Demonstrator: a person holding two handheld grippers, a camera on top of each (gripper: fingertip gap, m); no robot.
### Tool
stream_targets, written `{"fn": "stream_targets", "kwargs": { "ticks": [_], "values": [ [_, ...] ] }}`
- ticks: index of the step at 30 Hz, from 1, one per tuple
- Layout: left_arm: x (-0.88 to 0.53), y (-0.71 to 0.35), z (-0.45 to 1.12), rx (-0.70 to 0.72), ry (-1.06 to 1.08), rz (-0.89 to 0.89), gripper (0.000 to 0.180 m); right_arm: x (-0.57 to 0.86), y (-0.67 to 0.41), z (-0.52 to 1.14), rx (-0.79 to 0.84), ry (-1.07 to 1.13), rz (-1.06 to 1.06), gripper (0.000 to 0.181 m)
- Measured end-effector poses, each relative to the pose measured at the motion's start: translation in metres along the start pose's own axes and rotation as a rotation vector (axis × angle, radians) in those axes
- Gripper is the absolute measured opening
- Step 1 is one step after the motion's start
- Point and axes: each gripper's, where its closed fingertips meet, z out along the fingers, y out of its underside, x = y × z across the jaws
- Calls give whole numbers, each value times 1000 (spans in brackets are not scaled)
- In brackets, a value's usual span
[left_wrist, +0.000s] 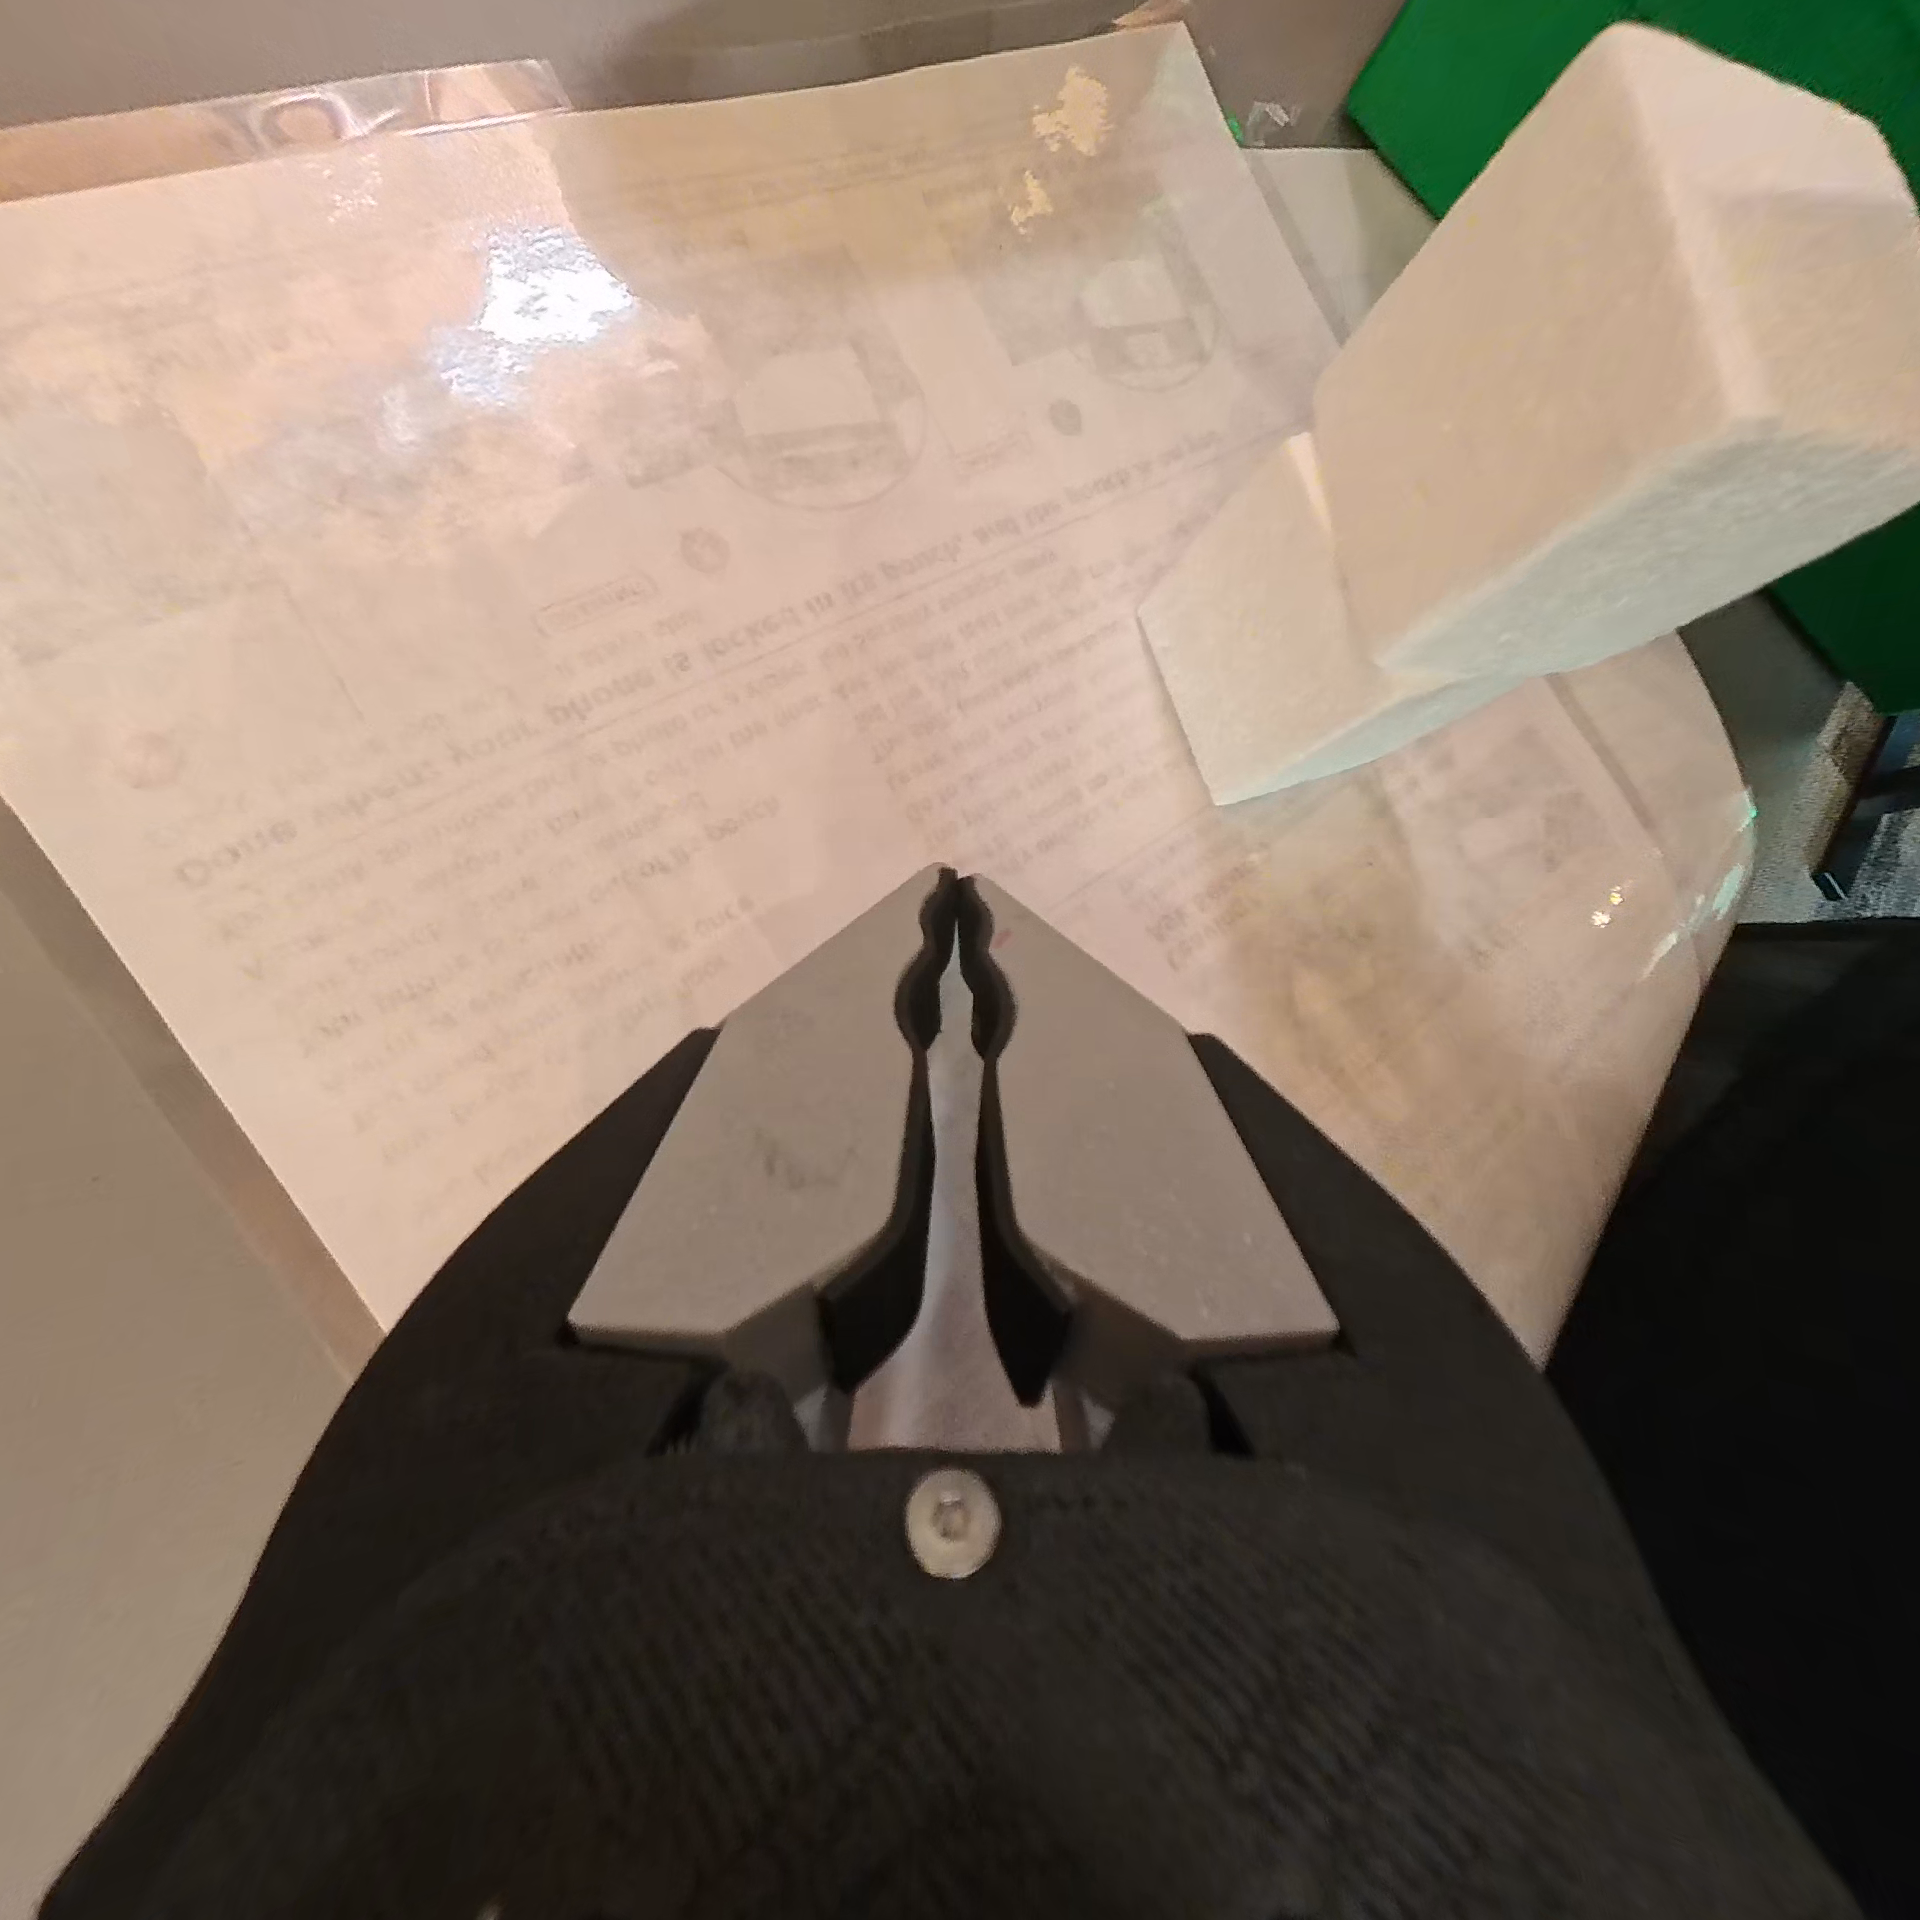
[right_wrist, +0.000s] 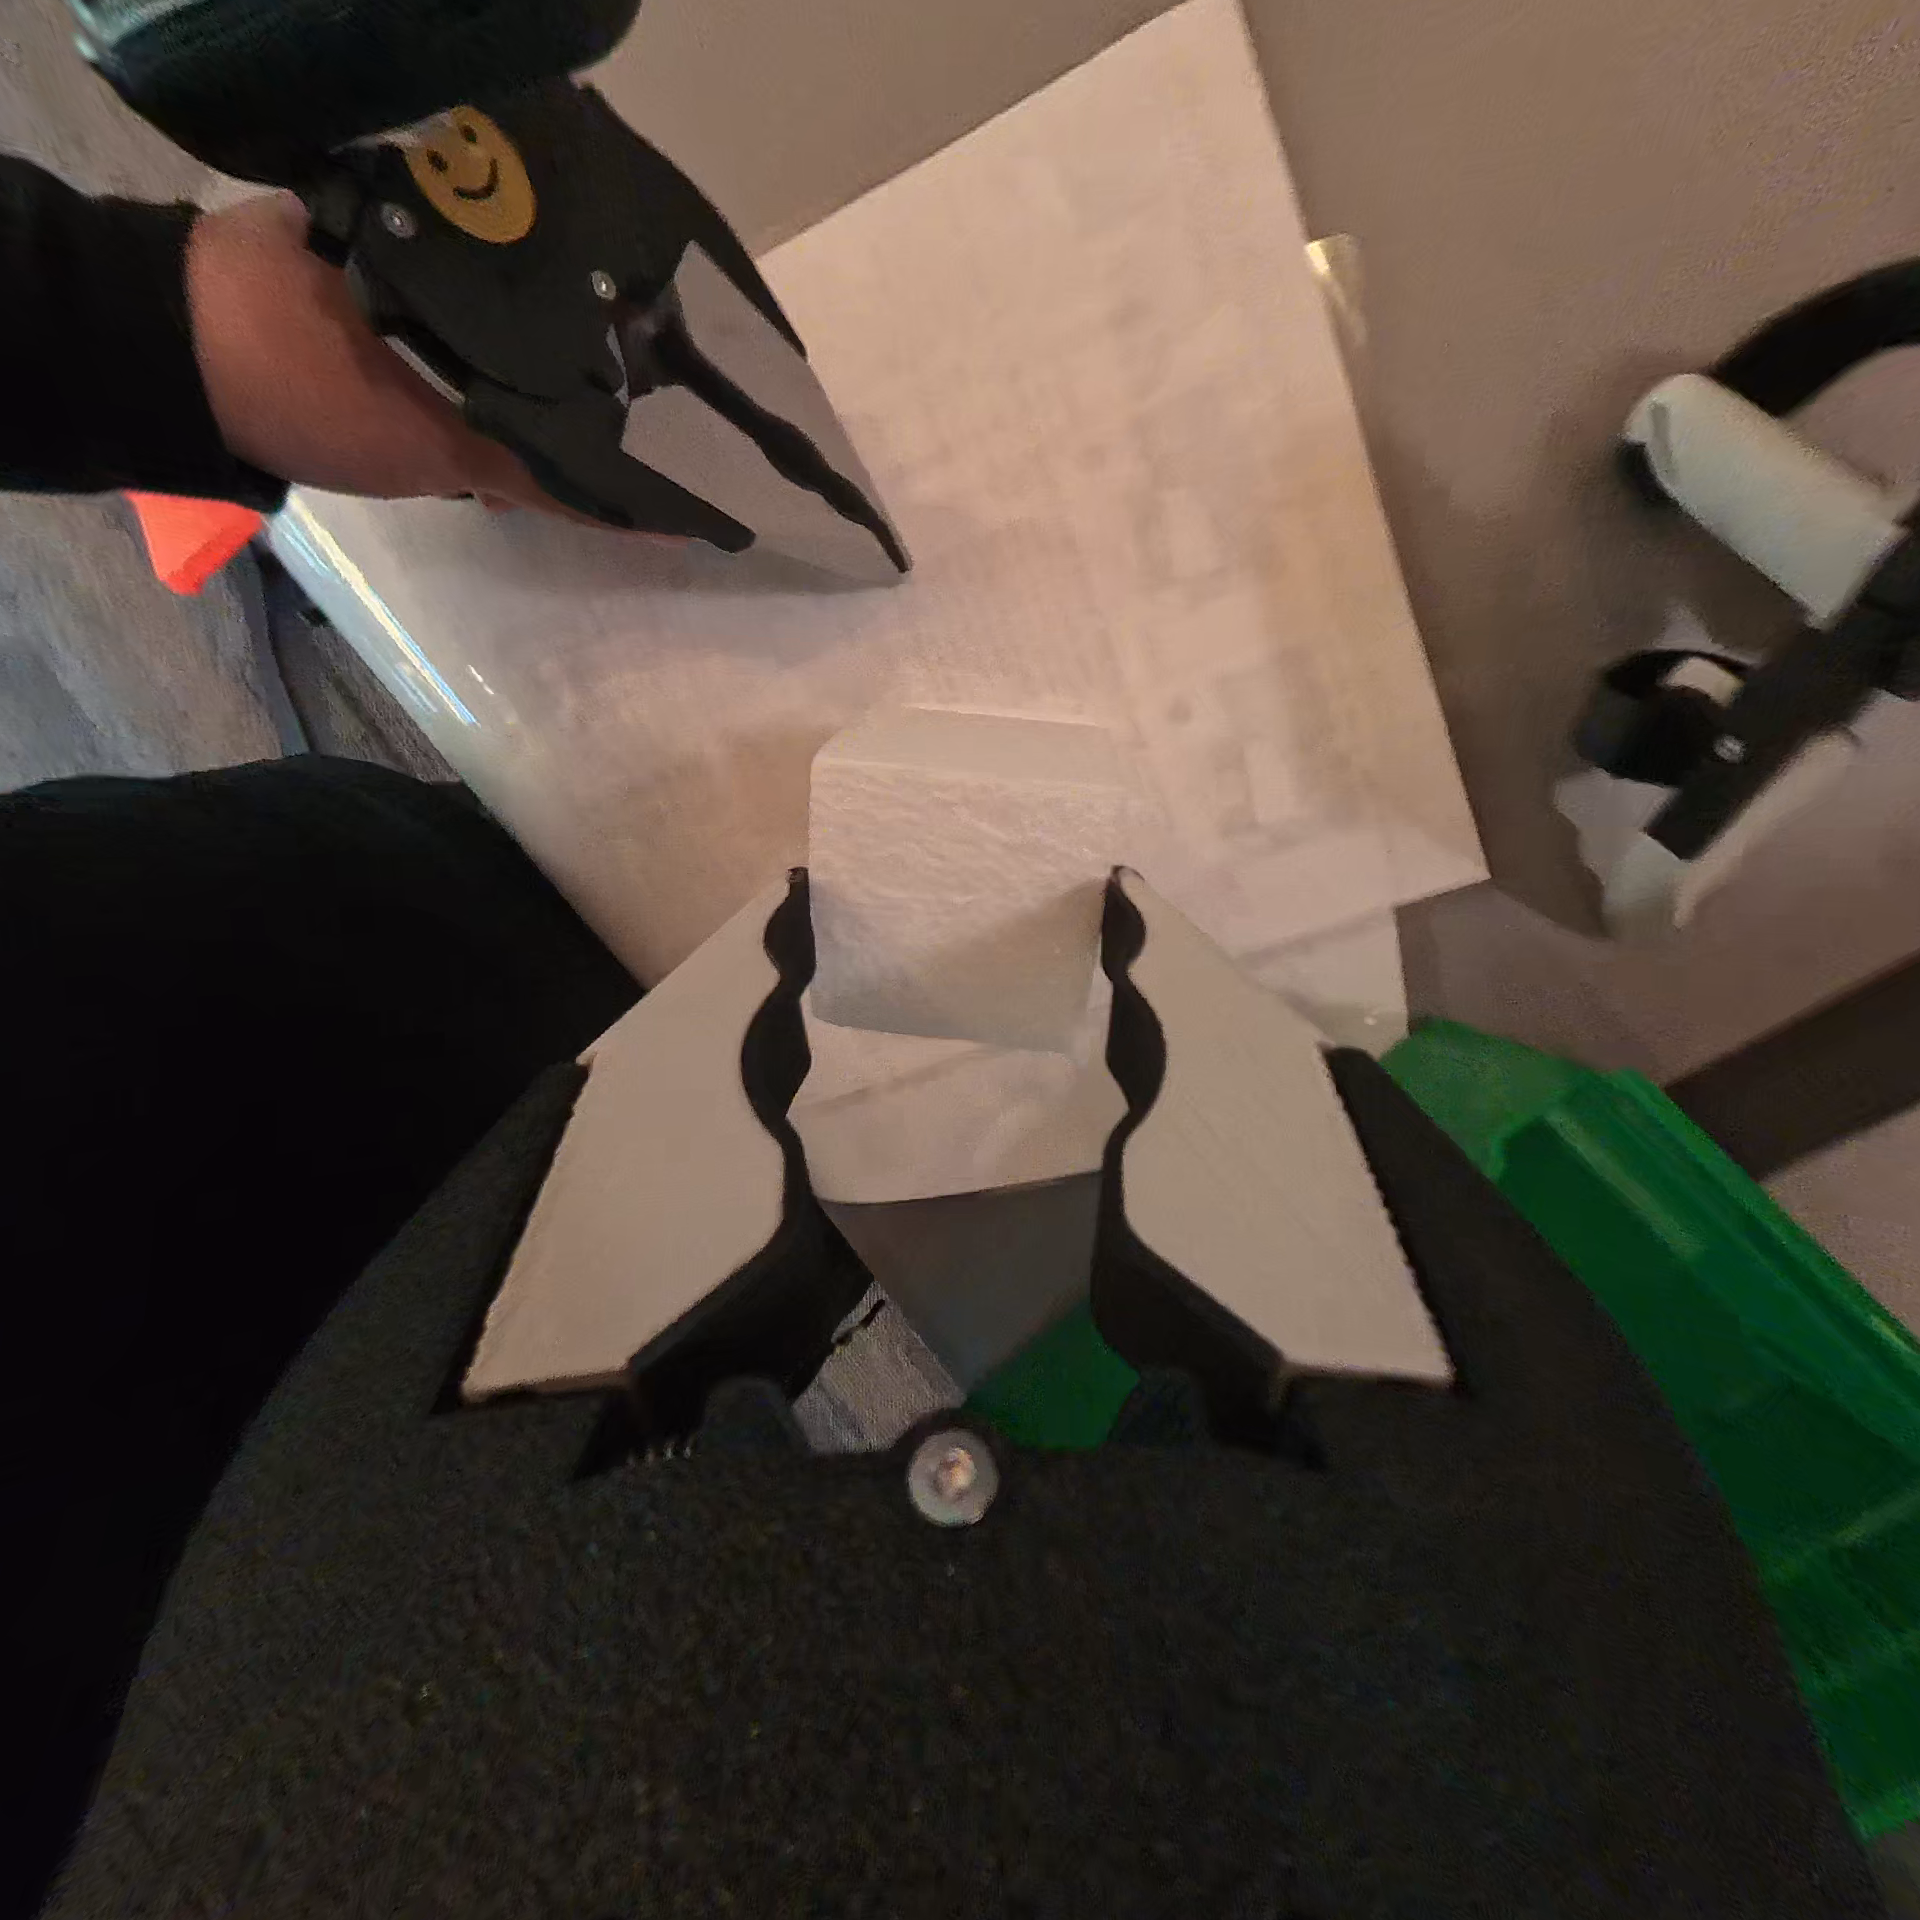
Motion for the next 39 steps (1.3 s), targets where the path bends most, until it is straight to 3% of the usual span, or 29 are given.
{"fn": "stream_targets", "kwargs": {
  "ticks": [3, 9, 14, 20, 23, 26, 29, 32, 39],
  "values": [
    [0, 0, 0, 11, 0, -3, 0, -5, 5, 25, -79, -21, -18, 57],
    [1, 0, 0, 19, 4, 2, 0, -8, 3, 24, -71, 15, -47, 60],
    [1, 0, 0, 24, 12, -2, 0, -8, 10, -2, -6, 22, 2, 67],
    [1, 0, 0, 31, 21, -3, 0, 9, 42, -50, 155, -19, 145, 63],
    [1, 0, 0, 26, 23, 3, 0, 30, 66, -53, 91, 50, 150, 70],
    [1, 0, 0, 10, 21, 20, 0, 57, 105, -63, 33, 140, 165, 61],
    [1, -1, 1, 14, 17, 15, 0, 72, 161, -64, -20, 96, 318, 57],
    [1, -1, 1, 24, 13, 3, 0, 75, 212, -44, -114, 72, 445, 66],
    [1, -1, 1, -1, 9, 17, 0, 65, 234, 14, -156, 21, 482, 73]
  ]
}}
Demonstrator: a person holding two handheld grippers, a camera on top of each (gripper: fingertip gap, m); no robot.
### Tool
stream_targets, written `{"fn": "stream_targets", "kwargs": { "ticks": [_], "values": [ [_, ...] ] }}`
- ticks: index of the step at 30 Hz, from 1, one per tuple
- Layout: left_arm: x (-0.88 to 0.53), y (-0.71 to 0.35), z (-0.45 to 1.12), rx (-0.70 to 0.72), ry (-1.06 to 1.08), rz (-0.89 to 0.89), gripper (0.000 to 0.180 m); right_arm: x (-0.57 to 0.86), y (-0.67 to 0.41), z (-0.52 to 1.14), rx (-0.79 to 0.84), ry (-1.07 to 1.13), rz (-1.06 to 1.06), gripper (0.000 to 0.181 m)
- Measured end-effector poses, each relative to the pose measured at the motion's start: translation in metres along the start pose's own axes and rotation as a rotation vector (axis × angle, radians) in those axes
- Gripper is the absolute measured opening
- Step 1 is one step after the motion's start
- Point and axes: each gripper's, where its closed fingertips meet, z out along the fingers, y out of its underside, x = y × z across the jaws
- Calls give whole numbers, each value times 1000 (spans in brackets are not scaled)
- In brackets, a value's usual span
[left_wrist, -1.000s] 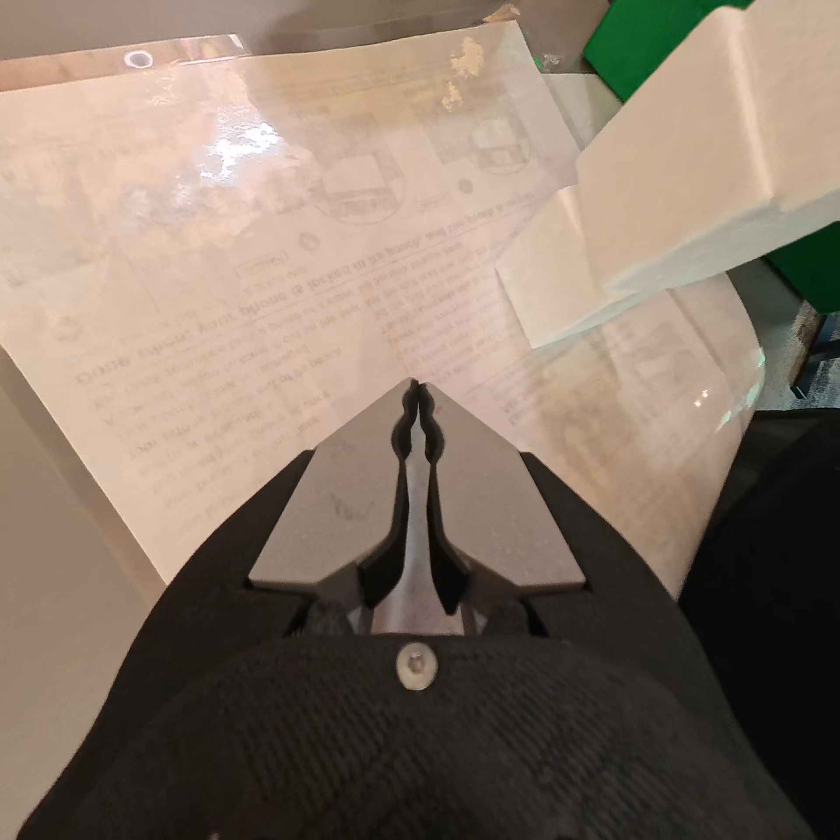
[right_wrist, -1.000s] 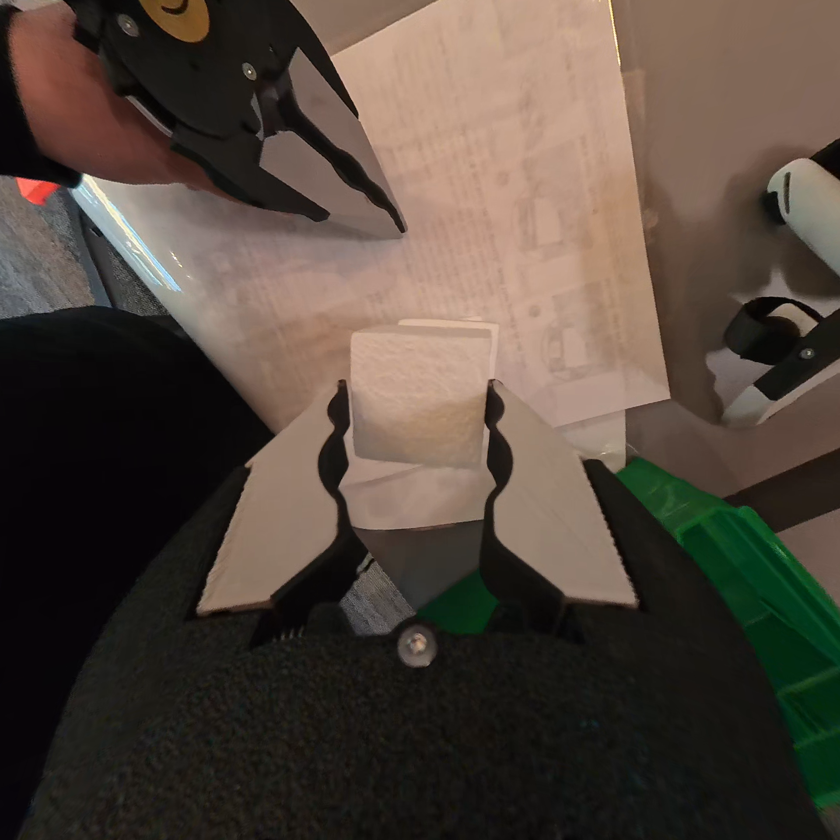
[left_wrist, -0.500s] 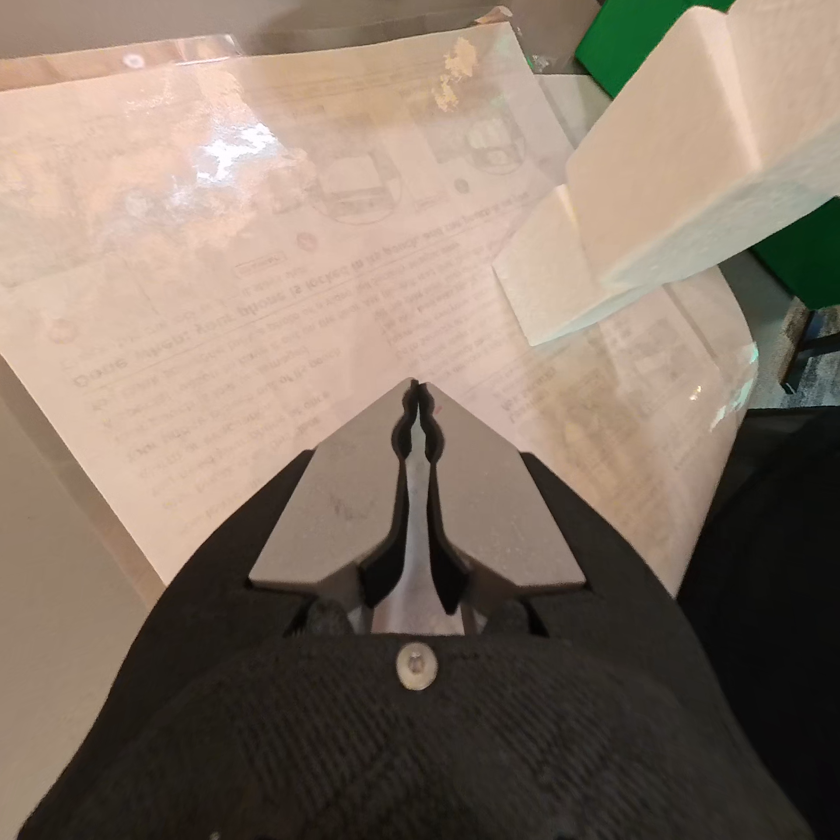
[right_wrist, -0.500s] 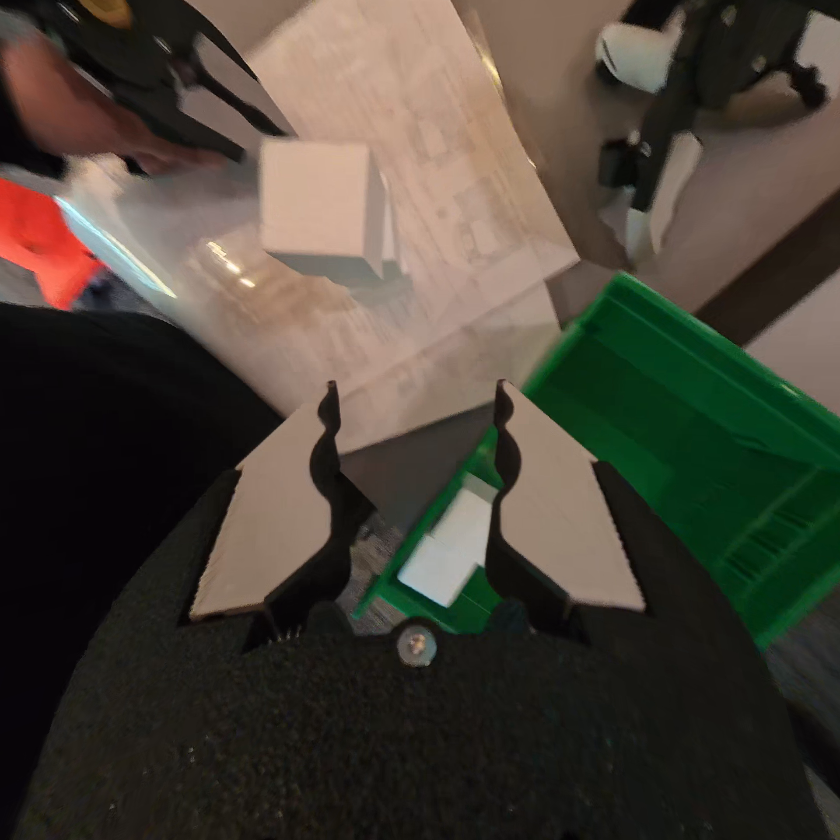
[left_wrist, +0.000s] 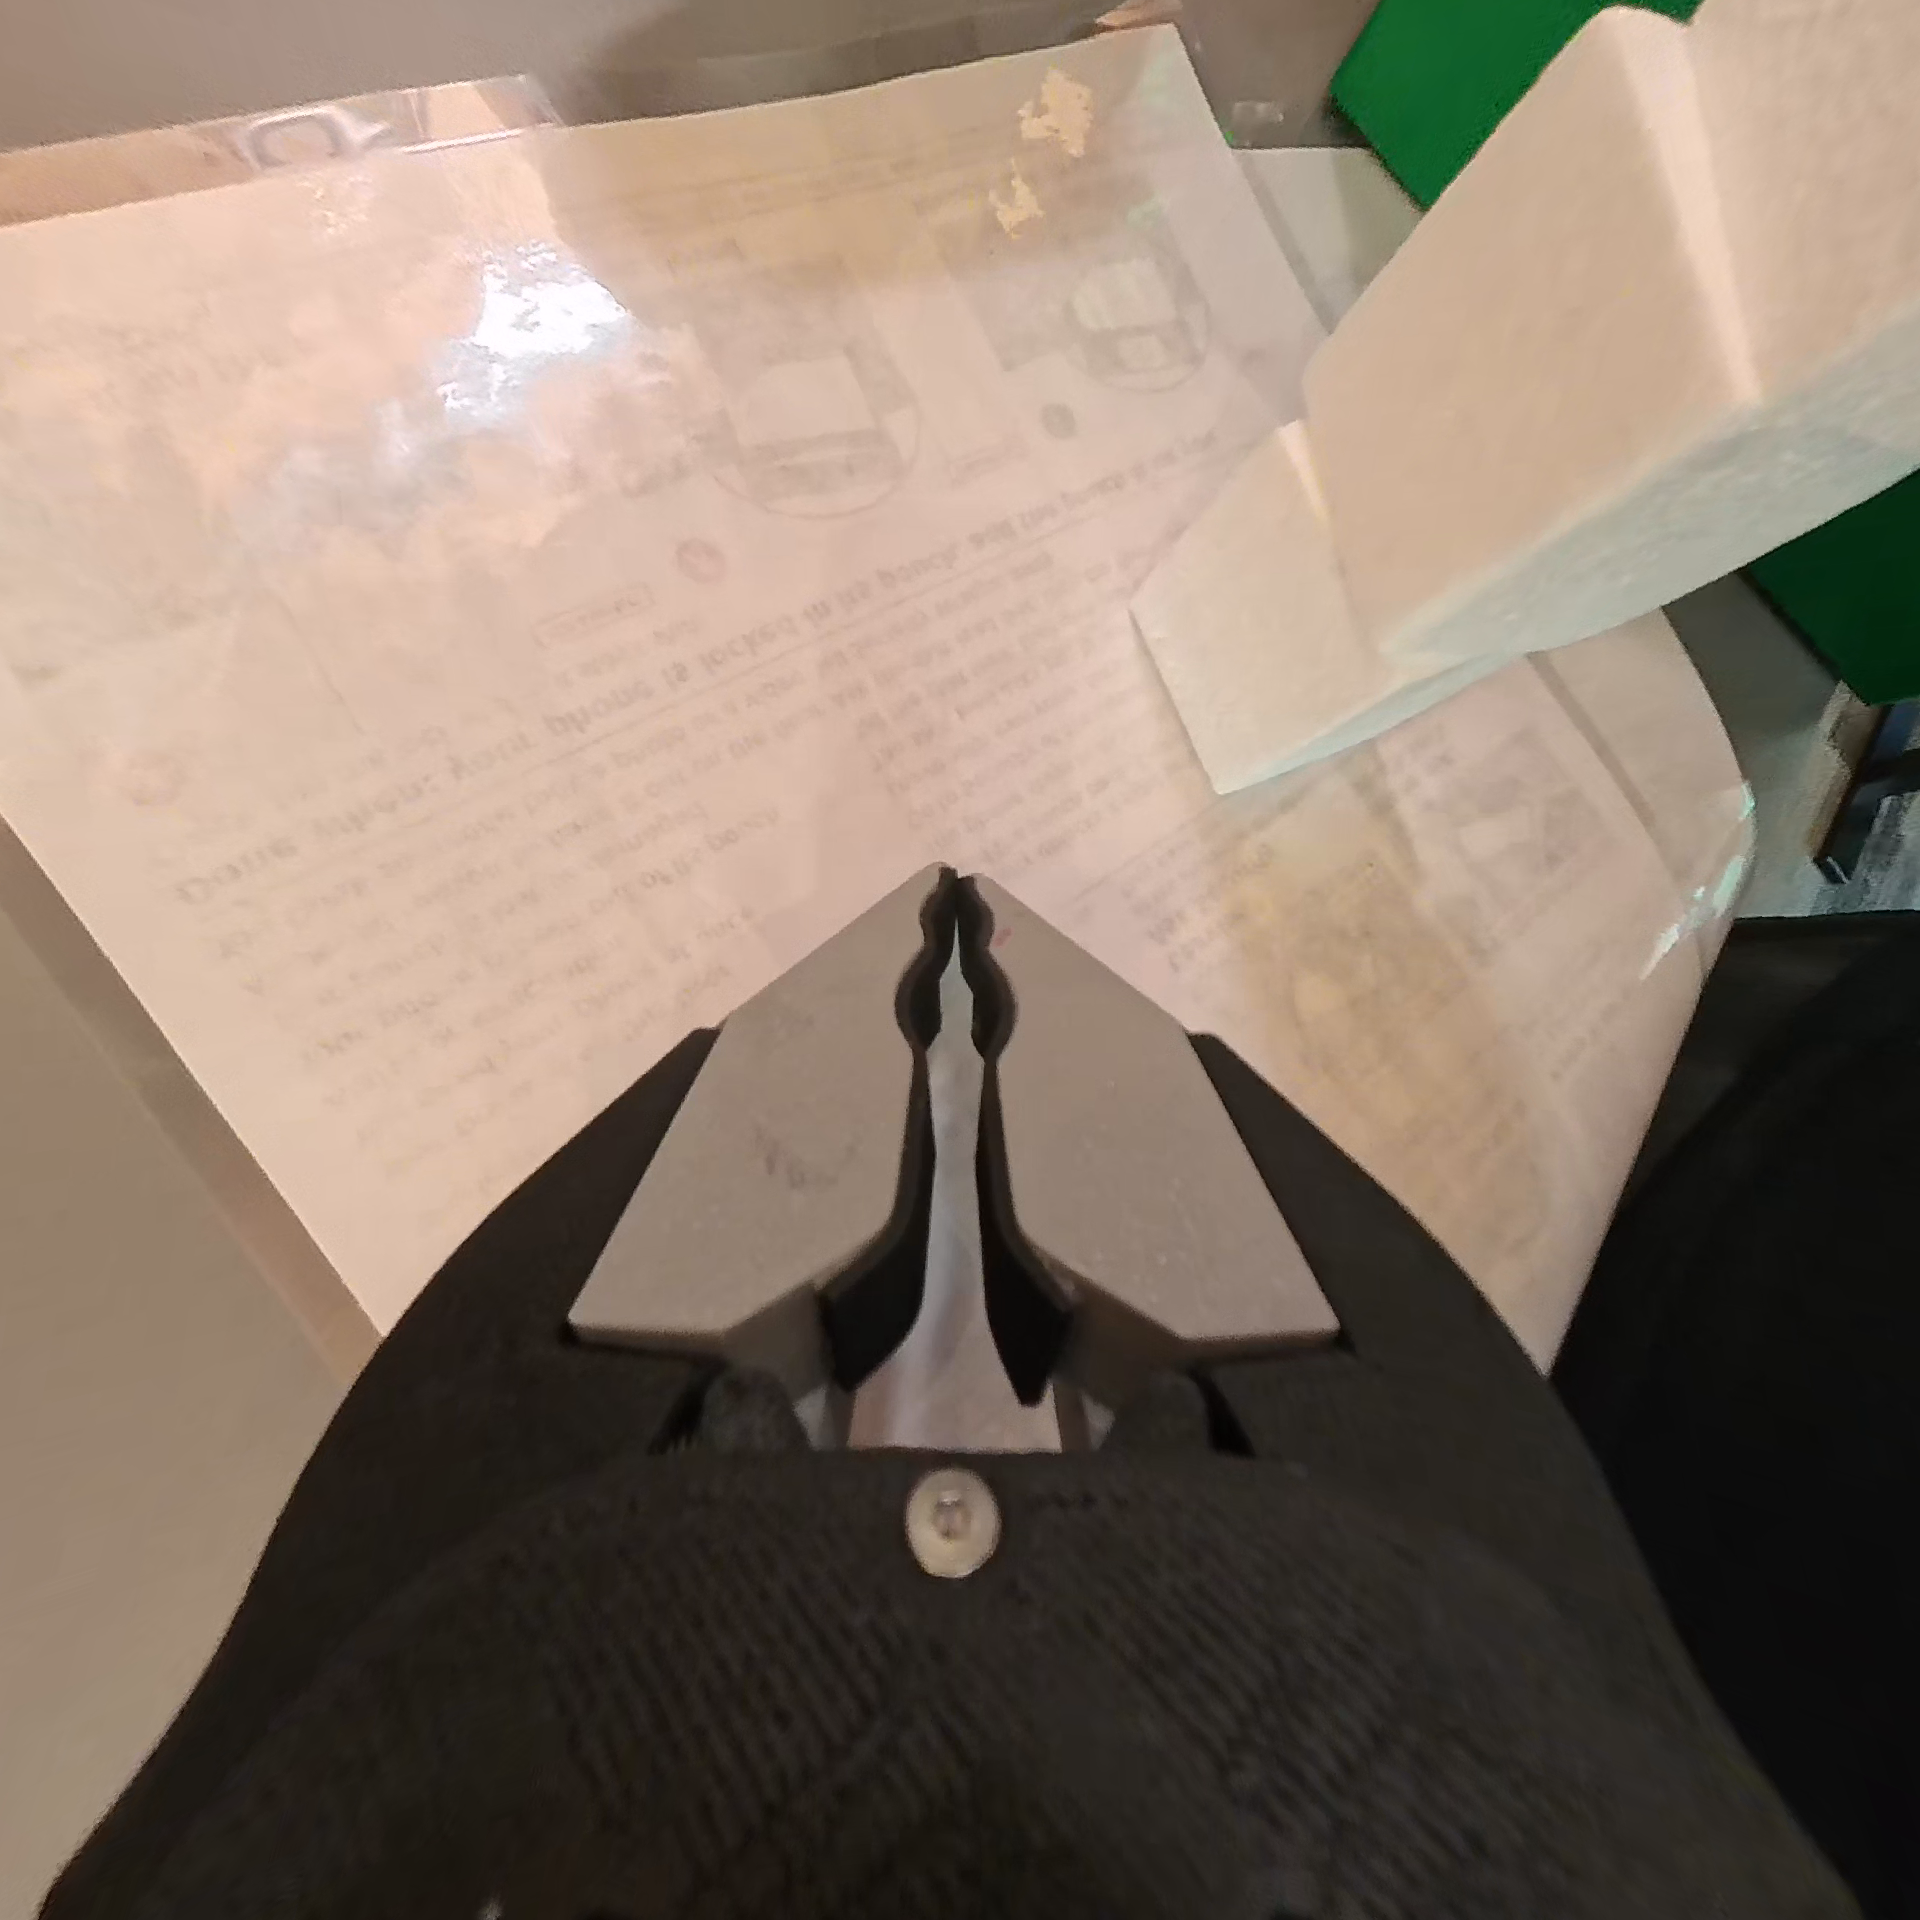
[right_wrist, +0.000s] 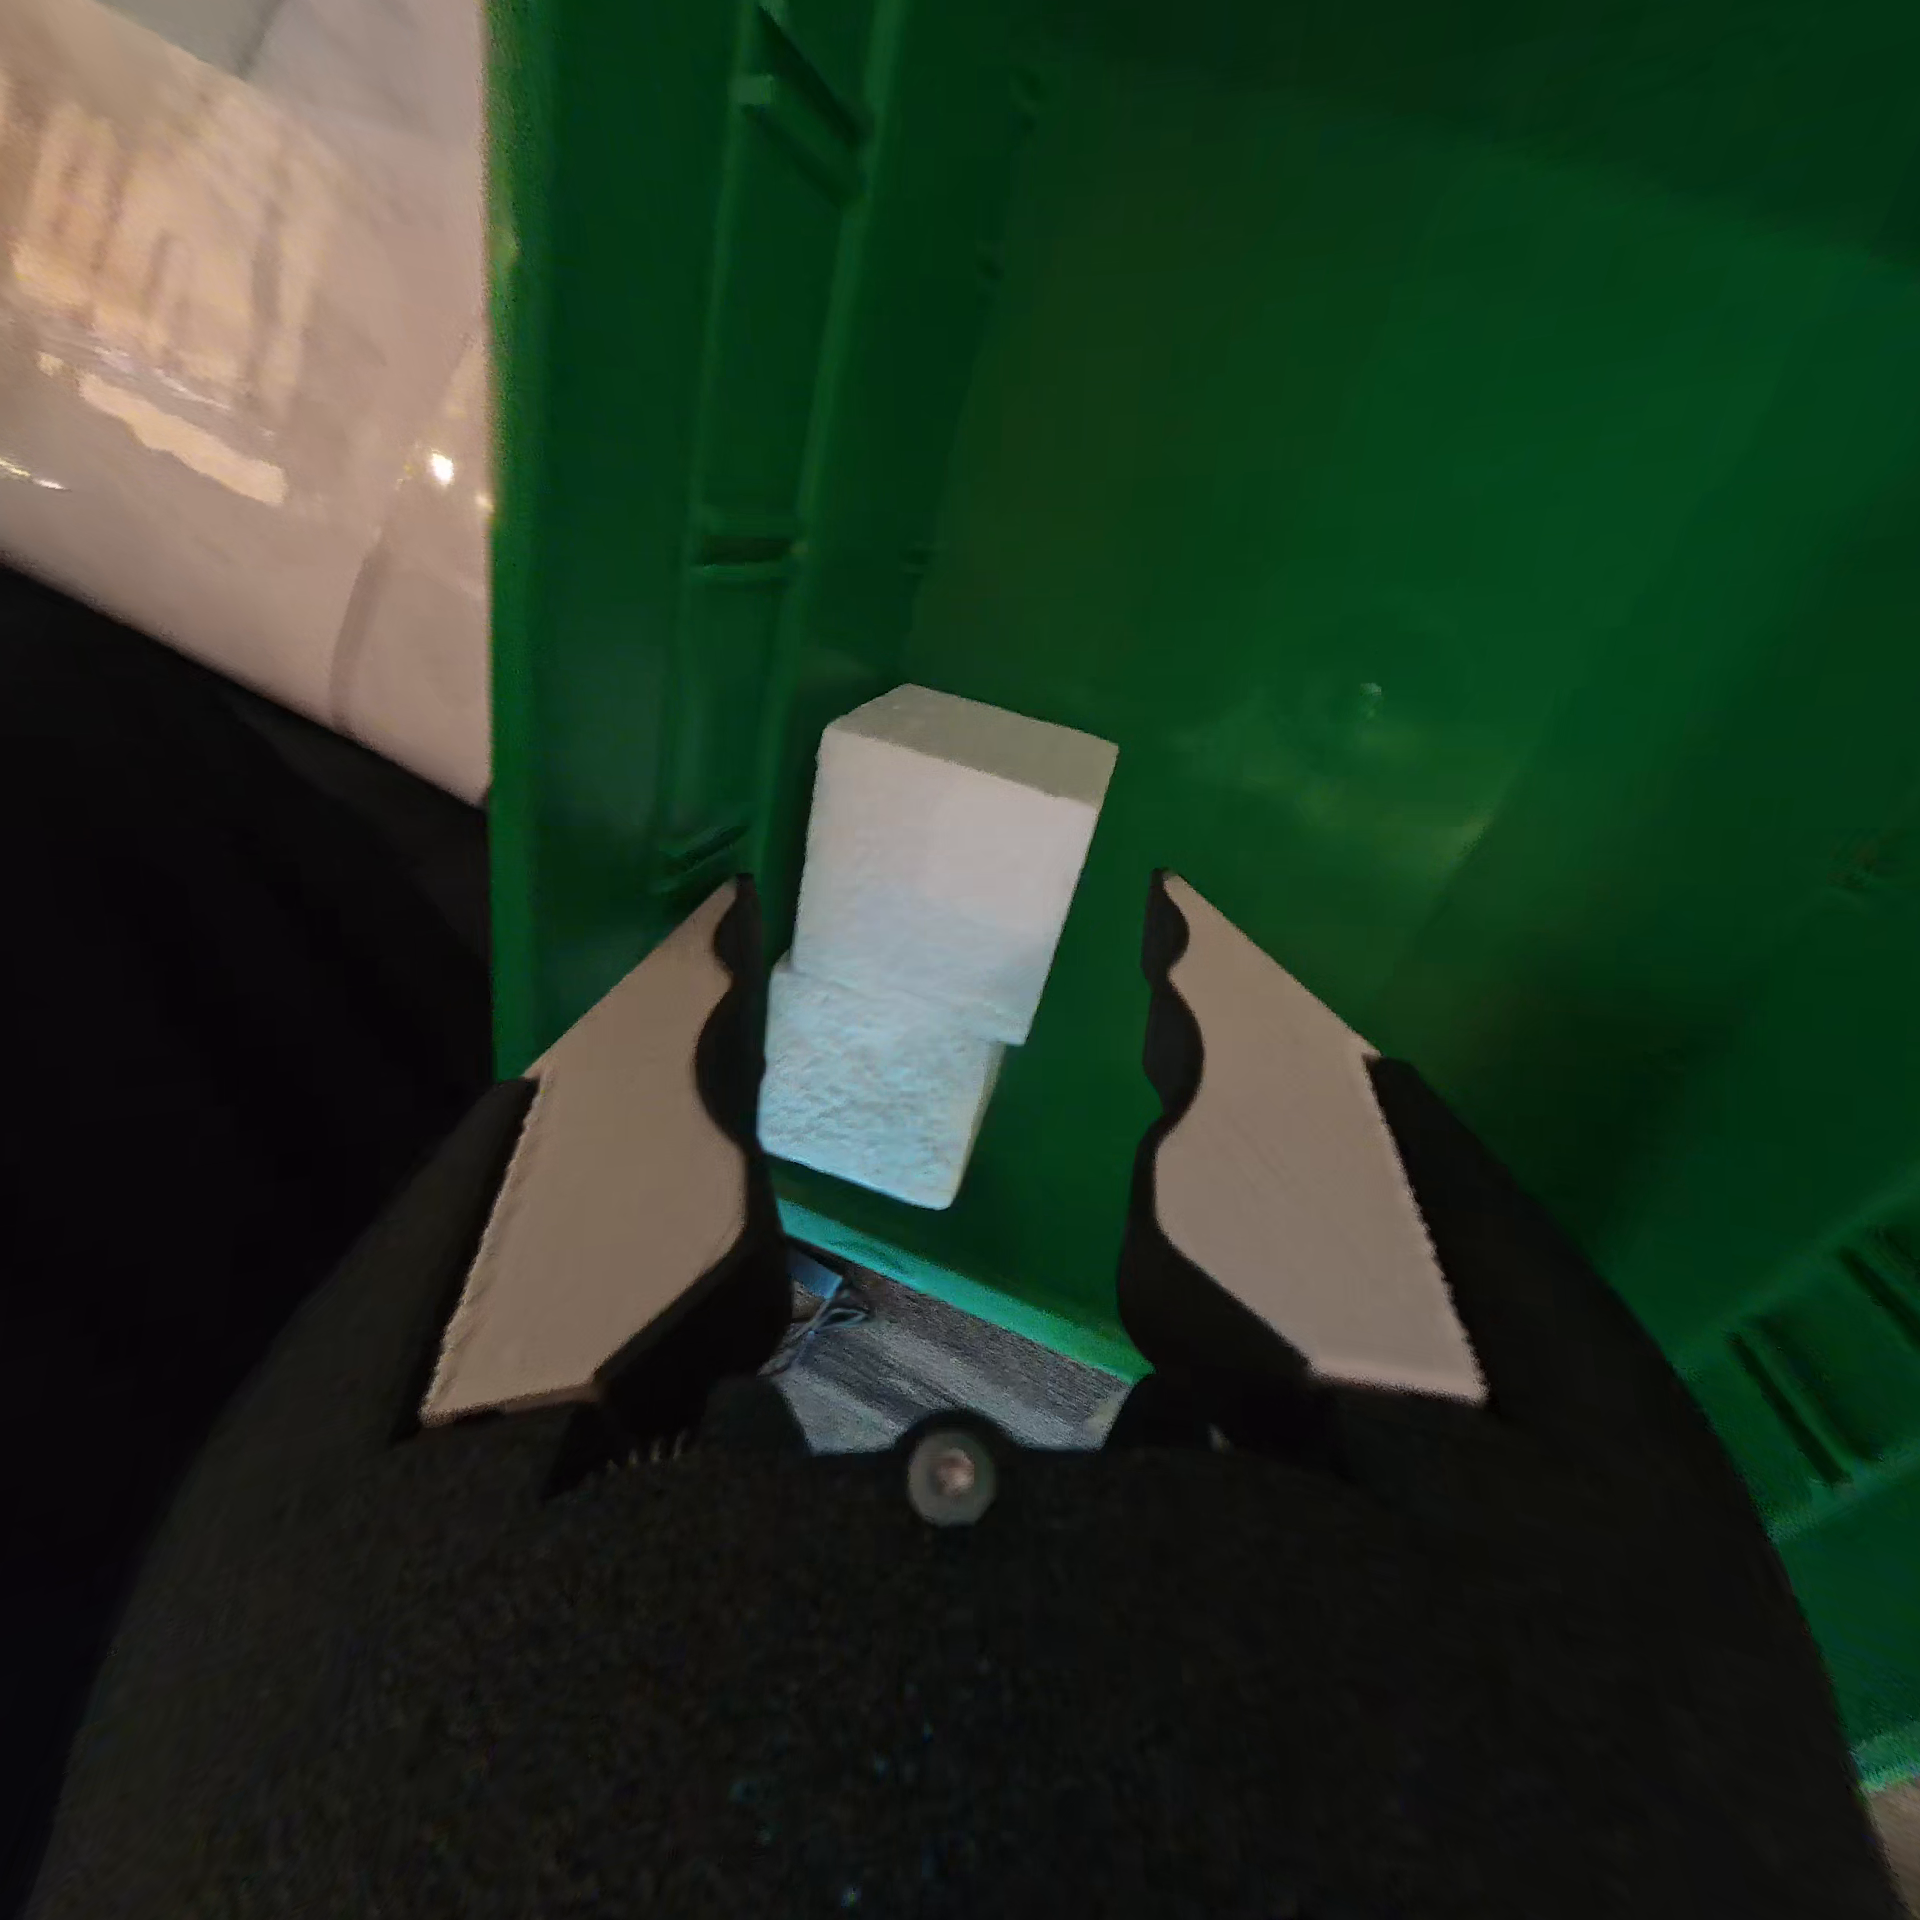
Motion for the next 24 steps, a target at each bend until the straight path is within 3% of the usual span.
{"fn": "stream_targets", "kwargs": {
  "ticks": [2, 4, 12, 14, 16, 21, 24],
  "values": [
    [0, 0, 0, -5, -3, 1, 0, 9, -4, 1, 2, 38, -20, 78],
    [0, 0, 0, -6, -6, -1, 0, 26, -9, -3, 7, 124, -38, 68],
    [0, 0, 0, -1, -10, -10, 0, 31, -4, 3, 10, 77, 54, 77],
    [0, 0, 0, 0, -10, -11, 0, 32, 0, 8, -15, 101, 12, 57],
    [0, 0, 0, -3, -11, -8, 0, 34, -7, -1, 3, 131, 0, 56],
    [0, 0, 0, 5, -13, -4, 0, 24, -63, -80, 185, 158, 16, 56],
    [0, 0, 0, 21, -11, -10, 0, -44, -120, -125, 308, 3, -118, 56]
  ]
}}
